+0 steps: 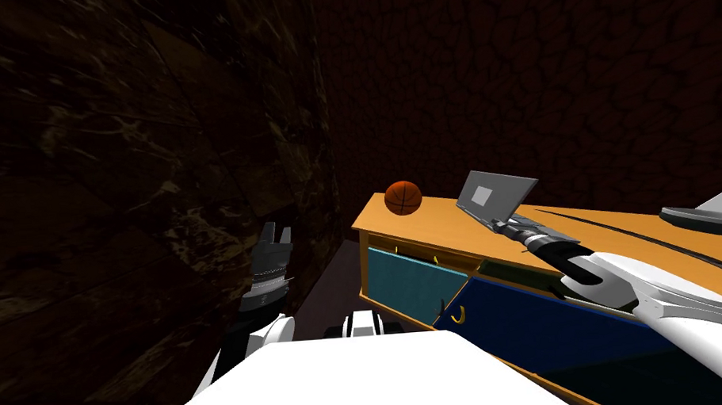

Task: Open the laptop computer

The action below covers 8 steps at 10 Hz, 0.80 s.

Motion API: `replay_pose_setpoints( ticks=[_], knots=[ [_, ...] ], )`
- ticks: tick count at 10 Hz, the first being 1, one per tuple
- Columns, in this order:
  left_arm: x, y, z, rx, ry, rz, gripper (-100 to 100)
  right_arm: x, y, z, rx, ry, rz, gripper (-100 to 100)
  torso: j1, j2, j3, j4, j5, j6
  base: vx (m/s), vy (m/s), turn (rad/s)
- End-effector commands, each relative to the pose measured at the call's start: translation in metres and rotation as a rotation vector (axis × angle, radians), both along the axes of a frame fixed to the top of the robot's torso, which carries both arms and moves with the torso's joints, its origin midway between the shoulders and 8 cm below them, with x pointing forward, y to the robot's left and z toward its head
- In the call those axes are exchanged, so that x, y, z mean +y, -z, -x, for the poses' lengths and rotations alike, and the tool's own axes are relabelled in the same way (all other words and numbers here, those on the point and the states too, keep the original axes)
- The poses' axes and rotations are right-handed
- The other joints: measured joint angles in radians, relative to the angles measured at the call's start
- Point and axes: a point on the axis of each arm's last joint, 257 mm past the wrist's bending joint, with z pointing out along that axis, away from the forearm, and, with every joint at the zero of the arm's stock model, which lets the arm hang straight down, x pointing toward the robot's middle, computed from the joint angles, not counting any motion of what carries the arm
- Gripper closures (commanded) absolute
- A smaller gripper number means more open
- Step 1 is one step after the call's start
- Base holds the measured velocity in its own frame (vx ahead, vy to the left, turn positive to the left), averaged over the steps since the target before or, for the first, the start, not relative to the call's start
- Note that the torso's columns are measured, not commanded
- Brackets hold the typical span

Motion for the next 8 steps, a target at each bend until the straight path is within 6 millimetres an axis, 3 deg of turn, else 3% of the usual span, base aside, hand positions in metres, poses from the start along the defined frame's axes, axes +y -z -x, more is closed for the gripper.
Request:
replay_pose_setpoints(
  ticks=[1, 8],
  knots=[
    [0.0000, 0.0000, 0.0000, 0.000, 0.000, 0.000, 0, -0.0024, 0.0021, -0.0005, -0.034, 0.012, -0.083, 100, 0.001, -0.001, 0.000, 0.000, 0.000, 0.000, -0.032, -0.020, 0.062],
    [0.0000, 0.0000, 0.0000, 0.000, 0.000, 0.000, 0, -0.0091, 0.0102, -0.0026, -0.147, 0.047, -0.349, 100, -0.003, -0.001, 0.000, -0.001, -0.003, 0.000, -0.047, -0.026, 0.055]
  ],
)
